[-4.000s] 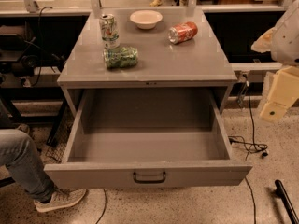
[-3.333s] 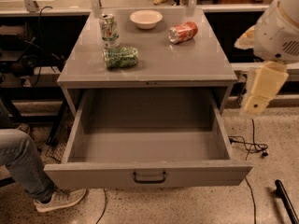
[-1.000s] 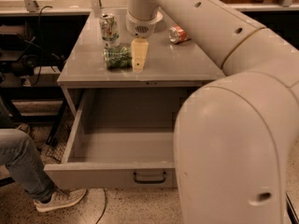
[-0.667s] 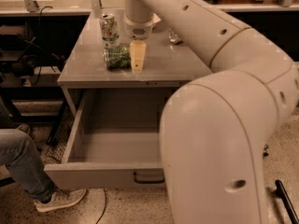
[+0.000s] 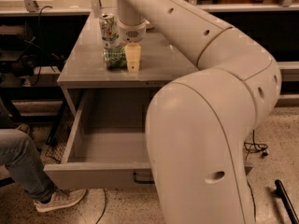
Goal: Place green can into top drawer
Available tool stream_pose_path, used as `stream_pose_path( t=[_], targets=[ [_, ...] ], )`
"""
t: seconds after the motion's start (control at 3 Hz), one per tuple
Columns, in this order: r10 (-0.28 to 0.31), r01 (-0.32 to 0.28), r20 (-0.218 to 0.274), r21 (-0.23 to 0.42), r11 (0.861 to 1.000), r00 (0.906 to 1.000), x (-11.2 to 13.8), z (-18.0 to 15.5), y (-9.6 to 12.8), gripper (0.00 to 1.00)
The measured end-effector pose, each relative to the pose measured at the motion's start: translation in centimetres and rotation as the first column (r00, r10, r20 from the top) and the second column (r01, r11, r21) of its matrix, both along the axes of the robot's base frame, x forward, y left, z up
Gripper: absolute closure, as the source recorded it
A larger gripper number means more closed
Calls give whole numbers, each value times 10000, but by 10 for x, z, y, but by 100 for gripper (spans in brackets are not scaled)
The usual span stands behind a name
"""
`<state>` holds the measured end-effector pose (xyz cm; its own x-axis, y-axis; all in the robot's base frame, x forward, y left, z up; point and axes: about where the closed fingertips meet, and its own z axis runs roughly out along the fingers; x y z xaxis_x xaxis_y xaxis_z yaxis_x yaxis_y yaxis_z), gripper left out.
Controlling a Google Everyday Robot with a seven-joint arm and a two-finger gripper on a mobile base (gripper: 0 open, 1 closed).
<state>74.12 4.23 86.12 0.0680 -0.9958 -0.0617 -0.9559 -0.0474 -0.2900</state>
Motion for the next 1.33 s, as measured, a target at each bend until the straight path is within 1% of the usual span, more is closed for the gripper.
stream_pose_path(
  t=[0.33,0.67,1.0,1.33],
  targets=[
    [180,-181,-79,-93,9998,9998,-1,-4,7,18],
    [388,-391,-193,-108,9992,9991,-5,-8,15,41],
    [584,-584,-271,-5,9983,9979,-11,-8,21,72],
    [644,-638,-249,229,9977,9976,-22,-2,19,95]
  ],
)
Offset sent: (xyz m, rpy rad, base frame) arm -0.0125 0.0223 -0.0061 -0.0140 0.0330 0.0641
